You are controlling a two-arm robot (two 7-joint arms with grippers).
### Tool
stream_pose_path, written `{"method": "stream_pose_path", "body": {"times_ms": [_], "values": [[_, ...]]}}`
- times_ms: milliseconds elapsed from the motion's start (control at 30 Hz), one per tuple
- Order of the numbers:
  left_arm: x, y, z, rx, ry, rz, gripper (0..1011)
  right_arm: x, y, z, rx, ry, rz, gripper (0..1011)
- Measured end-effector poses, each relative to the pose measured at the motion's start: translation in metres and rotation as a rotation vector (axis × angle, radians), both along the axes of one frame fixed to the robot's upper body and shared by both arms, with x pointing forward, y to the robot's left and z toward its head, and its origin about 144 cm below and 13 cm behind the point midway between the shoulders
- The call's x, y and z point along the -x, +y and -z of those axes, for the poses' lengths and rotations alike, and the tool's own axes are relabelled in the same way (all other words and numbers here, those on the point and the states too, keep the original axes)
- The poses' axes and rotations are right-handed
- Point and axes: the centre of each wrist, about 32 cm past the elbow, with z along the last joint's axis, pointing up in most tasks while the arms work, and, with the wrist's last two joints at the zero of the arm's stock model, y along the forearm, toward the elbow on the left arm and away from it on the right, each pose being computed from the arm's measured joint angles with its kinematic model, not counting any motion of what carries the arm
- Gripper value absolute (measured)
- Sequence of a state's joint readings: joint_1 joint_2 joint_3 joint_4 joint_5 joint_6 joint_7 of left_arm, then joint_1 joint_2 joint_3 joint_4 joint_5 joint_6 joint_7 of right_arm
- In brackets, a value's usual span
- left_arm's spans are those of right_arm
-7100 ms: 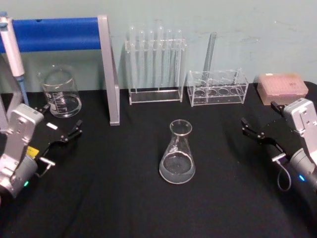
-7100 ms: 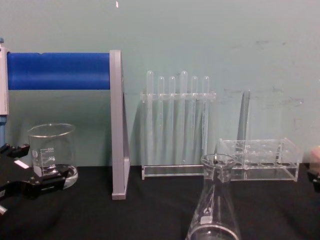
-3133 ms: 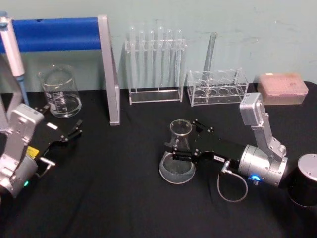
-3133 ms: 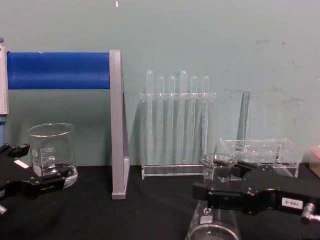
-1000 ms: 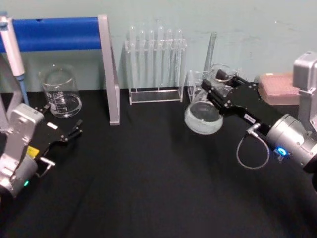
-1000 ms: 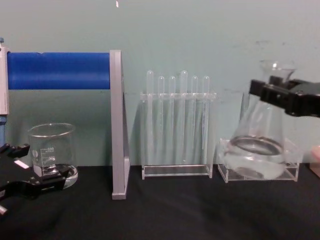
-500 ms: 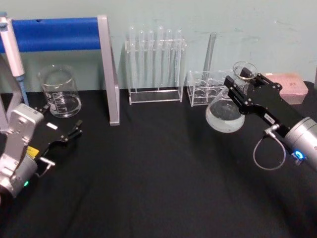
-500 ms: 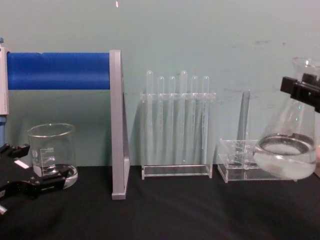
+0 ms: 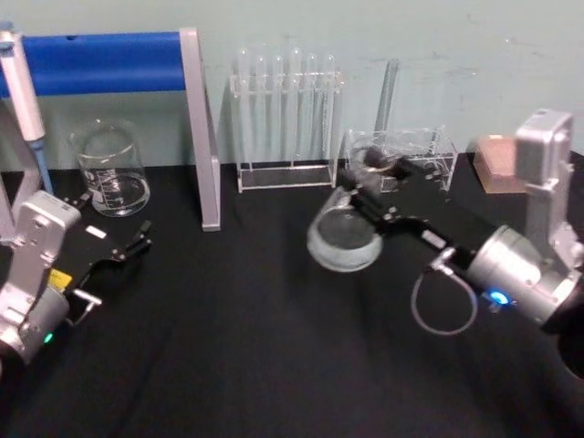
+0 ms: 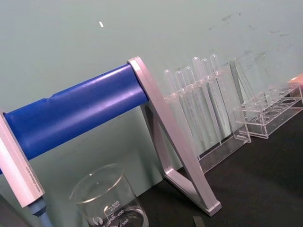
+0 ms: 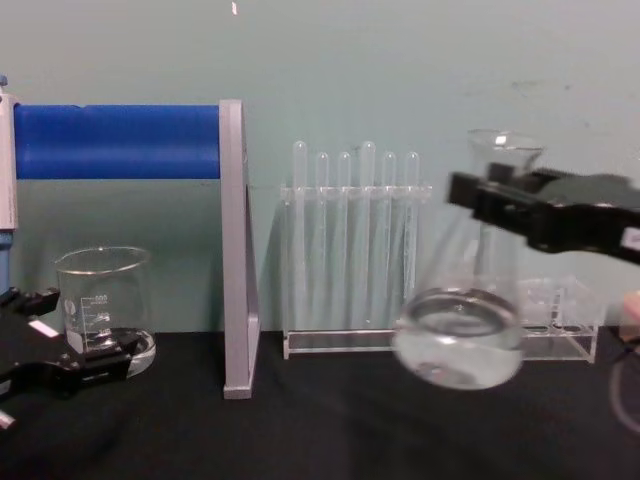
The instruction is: Grasp the erlenmeyer flask with one hand, shake it three times, then place it back.
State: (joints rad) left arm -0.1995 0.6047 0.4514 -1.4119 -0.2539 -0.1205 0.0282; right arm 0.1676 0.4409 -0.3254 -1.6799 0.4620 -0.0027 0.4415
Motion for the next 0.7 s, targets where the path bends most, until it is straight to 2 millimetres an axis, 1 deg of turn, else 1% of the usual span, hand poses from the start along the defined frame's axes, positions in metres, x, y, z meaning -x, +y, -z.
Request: {"method": "stream_pose_path", "body": {"times_ms": [167,367,533,700], "values": [[0.000,0.000,0.000,0.000,0.000,0.000,1001,-0.005,0.021,0.001,0.003,0.002,-0.134,453],[0.000,0.000,0.000,0.000,0.000,0.000,1001,-0.007,0.039,0.002,0.009,0.002,-0.229,453],[0.000,0.000,0.000,0.000,0.000,0.000,1001,-0.008,0.041,0.003,0.002,0.005,-0.229,453],[0.000,0.000,0.000,0.000,0.000,0.000,1001,-0.007,0.032,0.003,-0.011,0.004,-0.151,453]]}}
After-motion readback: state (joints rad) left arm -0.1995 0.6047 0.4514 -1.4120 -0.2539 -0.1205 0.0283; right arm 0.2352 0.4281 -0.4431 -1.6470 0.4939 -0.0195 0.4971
